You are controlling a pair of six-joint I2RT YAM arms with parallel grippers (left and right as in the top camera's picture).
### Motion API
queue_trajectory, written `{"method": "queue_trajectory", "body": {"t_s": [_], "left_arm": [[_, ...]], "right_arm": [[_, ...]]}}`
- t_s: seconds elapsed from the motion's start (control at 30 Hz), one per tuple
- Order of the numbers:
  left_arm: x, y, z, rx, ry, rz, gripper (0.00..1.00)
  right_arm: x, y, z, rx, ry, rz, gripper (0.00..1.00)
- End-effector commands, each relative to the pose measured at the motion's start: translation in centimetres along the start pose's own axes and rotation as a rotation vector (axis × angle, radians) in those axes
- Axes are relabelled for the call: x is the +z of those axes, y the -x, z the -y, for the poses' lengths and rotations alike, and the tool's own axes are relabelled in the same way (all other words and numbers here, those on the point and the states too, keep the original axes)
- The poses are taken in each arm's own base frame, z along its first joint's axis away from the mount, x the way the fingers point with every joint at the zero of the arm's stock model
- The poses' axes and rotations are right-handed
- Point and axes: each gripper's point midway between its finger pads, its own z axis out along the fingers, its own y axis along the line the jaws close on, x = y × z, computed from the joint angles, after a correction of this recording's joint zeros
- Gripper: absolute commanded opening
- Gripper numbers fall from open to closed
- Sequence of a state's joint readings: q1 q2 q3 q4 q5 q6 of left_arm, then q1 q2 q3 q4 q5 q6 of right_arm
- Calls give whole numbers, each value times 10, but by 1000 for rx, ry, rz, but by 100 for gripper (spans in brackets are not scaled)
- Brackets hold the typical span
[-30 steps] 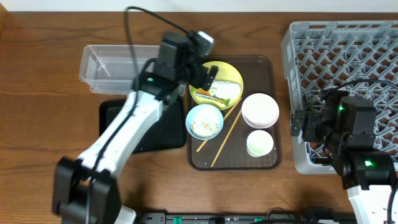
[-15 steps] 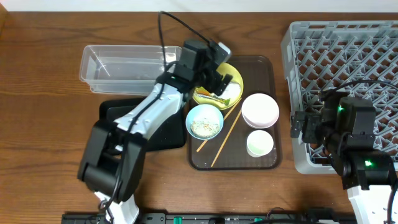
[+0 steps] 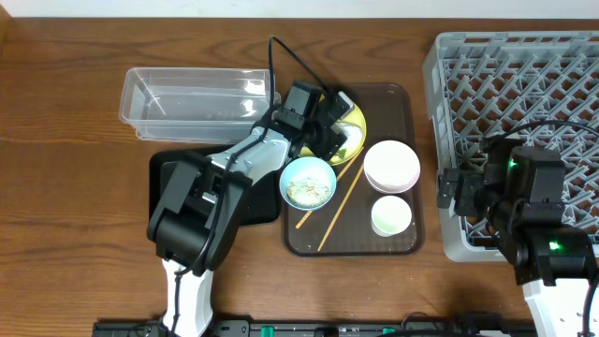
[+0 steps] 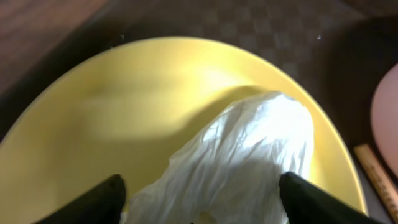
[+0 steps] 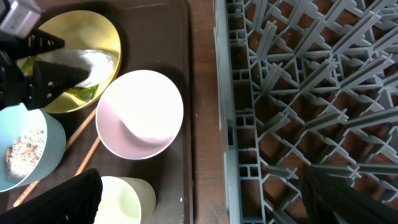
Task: Sort waste into correct bins and load items into the dishwasher rack
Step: 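Carry the white wrapper left and drop it into the clear container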
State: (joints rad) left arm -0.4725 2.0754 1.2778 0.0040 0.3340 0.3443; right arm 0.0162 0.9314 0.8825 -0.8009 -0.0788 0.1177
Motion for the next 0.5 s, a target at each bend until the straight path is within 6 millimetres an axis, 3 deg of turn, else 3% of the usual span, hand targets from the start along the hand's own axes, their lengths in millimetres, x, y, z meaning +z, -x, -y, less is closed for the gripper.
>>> {"method": "queue_trajectory", "body": {"t_s": [0.0, 0.17, 0.33, 0.47], "left_arm": [[4, 1, 0, 18, -8, 2, 67], [0, 7, 0, 22, -6, 18, 25], [-22, 32, -3, 37, 17, 78, 9], [-57, 59, -15, -27, 70, 147, 6]], "right_arm": [[-5, 7, -7, -28, 21, 17, 99], [-5, 7, -7, -28, 21, 18, 99], [-5, 7, -7, -28, 21, 18, 99], [-5, 7, -7, -28, 21, 17, 99]]}}
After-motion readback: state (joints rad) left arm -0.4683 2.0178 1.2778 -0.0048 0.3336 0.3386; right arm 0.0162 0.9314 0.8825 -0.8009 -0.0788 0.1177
